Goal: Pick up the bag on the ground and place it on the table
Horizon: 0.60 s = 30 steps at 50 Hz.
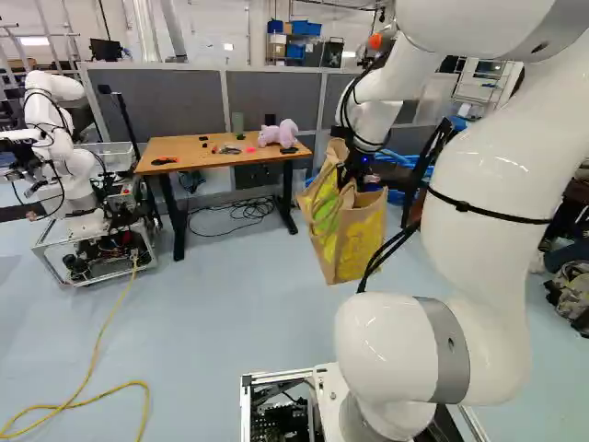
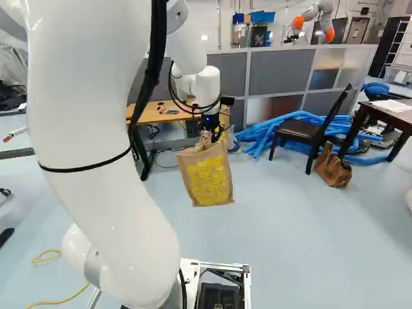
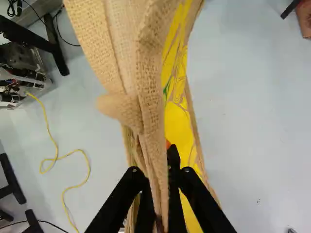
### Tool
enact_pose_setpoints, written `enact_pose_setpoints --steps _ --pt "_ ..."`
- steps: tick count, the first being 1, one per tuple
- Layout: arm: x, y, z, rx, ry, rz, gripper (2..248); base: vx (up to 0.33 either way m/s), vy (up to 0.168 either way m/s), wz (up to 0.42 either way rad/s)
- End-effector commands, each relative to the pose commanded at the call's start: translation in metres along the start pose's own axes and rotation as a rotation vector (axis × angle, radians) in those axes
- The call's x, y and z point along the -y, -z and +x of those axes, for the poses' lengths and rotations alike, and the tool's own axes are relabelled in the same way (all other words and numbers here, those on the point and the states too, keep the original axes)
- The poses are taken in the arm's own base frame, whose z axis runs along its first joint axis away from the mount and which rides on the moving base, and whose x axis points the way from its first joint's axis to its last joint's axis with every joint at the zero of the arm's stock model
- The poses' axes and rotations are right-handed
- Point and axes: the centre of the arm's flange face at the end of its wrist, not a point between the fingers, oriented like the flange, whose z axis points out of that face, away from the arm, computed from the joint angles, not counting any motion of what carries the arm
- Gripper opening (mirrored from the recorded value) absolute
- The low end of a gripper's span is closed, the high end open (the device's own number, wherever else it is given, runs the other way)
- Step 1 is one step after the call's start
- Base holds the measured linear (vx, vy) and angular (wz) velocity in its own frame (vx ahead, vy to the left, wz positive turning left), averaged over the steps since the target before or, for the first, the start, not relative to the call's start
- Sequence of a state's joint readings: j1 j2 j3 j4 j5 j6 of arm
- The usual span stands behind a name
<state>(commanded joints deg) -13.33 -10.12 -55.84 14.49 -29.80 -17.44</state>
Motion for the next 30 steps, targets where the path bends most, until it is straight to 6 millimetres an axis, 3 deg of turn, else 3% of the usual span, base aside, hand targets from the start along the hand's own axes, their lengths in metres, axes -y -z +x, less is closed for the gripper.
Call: enact_pose_setpoints --steps 30 --pt "0.010 0.037 0.011 -0.012 0.021 0.019 21 0.000 0.000 0.000"
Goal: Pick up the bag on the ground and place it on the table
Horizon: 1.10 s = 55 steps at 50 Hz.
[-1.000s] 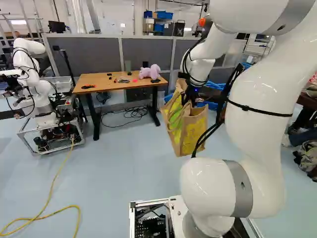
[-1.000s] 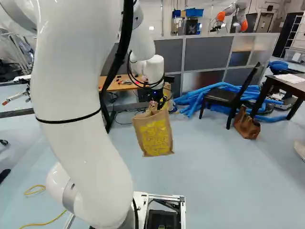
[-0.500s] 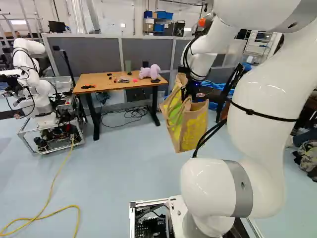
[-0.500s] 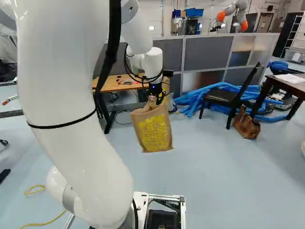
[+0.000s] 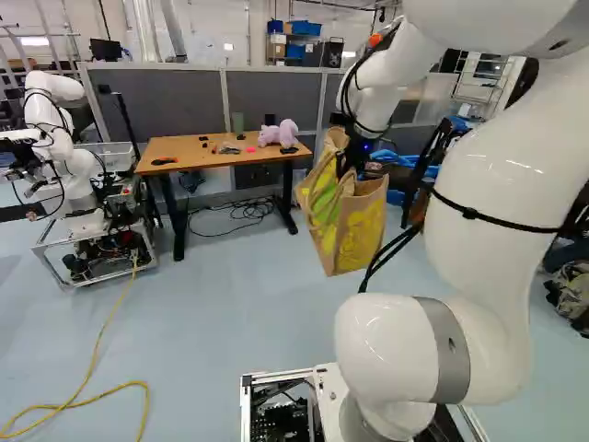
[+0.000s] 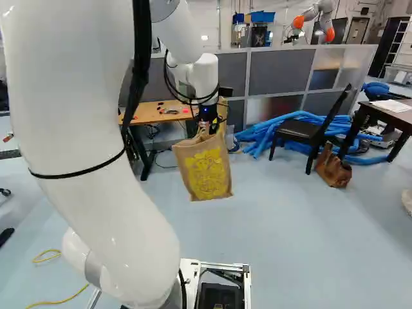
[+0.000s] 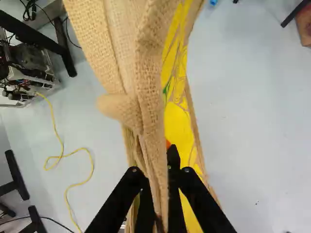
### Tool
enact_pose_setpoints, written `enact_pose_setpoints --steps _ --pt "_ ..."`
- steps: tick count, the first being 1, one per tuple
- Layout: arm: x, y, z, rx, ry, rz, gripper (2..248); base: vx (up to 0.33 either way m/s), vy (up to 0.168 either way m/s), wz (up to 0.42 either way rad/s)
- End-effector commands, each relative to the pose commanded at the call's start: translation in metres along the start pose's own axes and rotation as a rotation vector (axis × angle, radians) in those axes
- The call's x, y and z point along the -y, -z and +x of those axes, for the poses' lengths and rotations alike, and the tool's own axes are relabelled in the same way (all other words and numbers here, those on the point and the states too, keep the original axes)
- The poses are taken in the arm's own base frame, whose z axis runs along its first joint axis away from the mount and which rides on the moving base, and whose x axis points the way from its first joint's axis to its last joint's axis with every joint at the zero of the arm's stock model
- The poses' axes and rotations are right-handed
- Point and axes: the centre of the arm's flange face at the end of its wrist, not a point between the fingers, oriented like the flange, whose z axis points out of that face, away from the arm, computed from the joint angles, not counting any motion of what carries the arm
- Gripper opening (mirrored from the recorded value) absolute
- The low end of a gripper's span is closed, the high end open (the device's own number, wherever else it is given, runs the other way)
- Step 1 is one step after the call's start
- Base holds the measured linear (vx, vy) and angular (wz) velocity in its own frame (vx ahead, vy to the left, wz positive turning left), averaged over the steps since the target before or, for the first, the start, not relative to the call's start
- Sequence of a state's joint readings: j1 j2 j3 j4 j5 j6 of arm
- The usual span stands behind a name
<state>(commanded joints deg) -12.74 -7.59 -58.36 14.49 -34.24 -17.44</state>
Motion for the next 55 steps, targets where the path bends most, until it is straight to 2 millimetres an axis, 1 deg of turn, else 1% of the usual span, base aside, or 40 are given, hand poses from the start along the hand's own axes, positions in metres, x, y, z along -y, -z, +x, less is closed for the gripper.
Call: enact_pose_setpoints --steps 55 --pt "0.021 0.064 0.032 0.022 0.048 0.046 21 0.000 0.000 0.000"
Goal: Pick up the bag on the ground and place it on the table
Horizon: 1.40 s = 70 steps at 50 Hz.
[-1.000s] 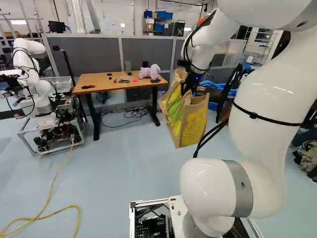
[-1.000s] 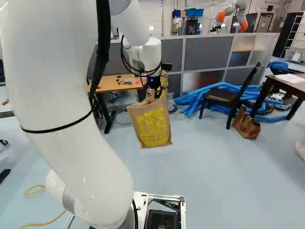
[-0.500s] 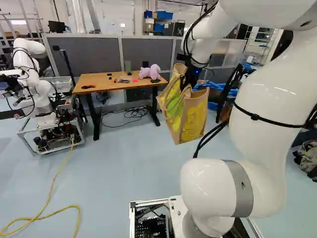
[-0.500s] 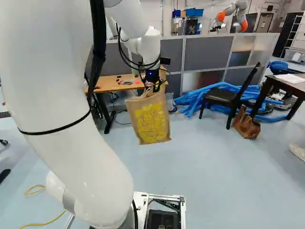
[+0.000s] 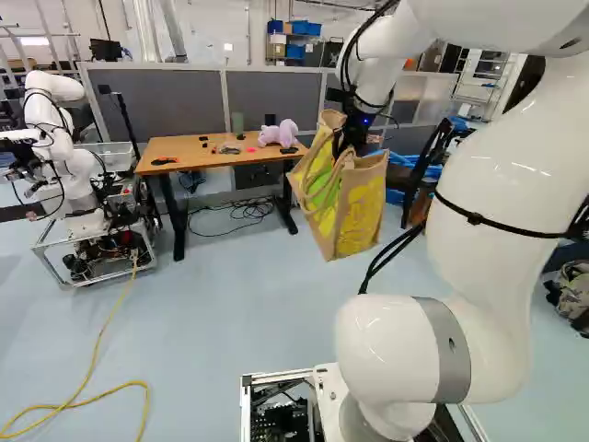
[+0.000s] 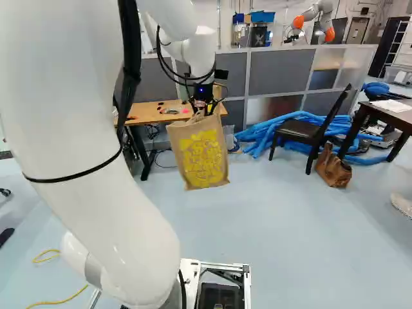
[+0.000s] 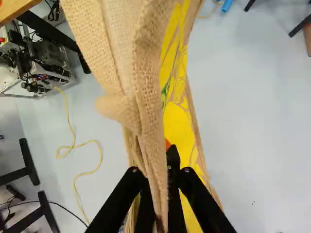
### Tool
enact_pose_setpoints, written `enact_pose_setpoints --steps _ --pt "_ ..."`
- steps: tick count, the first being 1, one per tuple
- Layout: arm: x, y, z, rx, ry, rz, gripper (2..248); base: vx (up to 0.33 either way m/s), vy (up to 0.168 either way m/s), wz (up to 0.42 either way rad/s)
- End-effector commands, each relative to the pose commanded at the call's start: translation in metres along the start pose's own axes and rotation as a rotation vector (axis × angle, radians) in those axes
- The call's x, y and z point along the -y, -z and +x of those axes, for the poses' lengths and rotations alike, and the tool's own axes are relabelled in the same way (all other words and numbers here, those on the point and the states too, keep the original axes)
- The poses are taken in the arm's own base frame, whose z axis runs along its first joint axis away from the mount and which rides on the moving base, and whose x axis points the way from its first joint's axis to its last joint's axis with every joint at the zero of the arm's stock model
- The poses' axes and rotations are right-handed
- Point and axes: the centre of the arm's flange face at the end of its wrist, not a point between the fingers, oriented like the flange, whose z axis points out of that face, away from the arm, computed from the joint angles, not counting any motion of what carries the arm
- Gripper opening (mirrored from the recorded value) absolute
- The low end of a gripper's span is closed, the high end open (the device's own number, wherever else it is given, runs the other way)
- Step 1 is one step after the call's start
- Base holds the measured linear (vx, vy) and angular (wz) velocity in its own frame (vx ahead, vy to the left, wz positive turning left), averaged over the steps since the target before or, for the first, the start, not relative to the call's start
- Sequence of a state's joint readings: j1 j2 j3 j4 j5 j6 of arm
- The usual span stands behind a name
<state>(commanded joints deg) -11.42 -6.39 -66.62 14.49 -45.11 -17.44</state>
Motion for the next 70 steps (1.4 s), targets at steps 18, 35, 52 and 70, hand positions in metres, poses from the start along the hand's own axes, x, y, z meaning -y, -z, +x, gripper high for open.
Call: enact_pose_setpoints --steps 18,35,52,70 --pt "0.007 0.021 0.011 0.009 0.016 0.014 21 0.000 0.000 0.000" --pt "0.011 0.041 0.022 0.017 0.028 0.026 21 0.000 0.000 0.000" --pt "0.015 0.062 0.033 0.025 0.039 0.037 21 0.000 0.000 0.000" --pt "0.019 0.084 0.044 0.033 0.052 0.047 21 0.000 0.000 0.000"
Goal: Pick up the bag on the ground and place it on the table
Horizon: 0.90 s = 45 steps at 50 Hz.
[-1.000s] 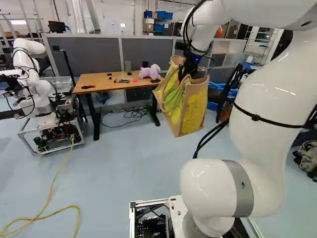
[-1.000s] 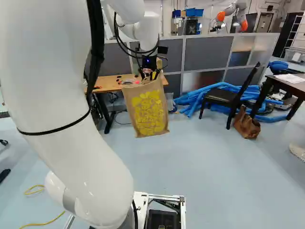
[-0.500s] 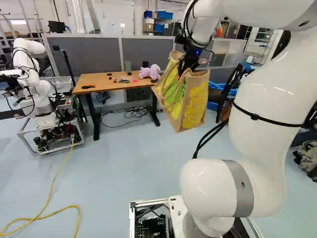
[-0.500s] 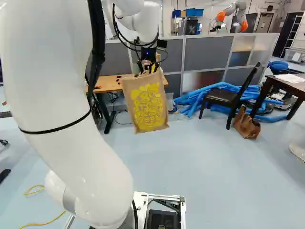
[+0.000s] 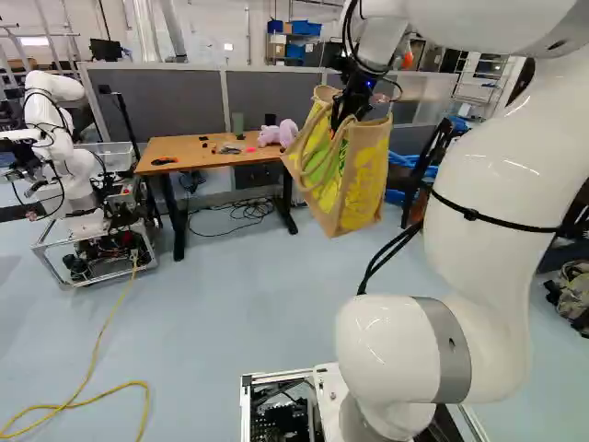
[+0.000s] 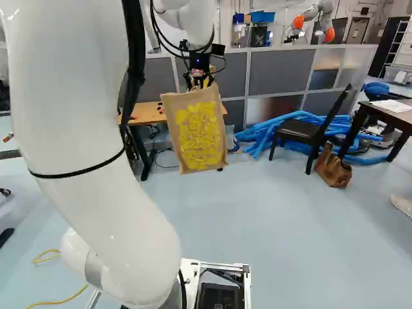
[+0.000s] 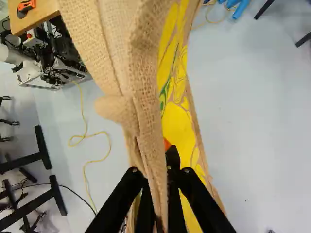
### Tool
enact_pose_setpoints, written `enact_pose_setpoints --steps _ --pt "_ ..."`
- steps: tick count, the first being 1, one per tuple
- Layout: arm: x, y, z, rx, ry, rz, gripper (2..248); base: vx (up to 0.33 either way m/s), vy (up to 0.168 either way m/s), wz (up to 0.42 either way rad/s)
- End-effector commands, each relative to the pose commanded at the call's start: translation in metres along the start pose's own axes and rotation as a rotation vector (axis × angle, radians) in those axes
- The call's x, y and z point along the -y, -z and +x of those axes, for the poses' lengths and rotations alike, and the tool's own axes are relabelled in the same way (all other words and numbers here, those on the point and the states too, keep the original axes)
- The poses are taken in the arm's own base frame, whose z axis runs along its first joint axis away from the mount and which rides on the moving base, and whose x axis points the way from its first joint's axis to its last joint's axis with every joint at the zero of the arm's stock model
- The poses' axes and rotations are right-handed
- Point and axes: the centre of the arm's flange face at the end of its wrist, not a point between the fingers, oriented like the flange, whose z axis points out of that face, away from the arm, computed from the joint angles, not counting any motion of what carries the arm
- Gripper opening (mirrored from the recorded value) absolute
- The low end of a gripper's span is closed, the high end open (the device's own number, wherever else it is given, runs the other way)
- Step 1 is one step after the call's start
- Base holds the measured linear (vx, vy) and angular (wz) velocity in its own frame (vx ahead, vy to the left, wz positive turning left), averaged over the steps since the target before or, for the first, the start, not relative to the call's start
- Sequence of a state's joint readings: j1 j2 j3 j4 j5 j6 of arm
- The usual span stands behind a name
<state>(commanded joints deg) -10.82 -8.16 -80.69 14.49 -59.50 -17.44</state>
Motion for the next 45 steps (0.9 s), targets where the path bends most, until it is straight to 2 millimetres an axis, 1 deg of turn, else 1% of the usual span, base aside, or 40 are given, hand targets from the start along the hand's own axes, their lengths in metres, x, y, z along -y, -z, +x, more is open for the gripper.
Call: enact_pose_setpoints --steps 41,45 --pt "0.011 0.051 0.023 0.012 0.032 0.020 21 0.000 0.000 0.000" --pt "0.011 0.053 0.026 0.010 0.035 0.020 21 0.000 0.000 0.000"
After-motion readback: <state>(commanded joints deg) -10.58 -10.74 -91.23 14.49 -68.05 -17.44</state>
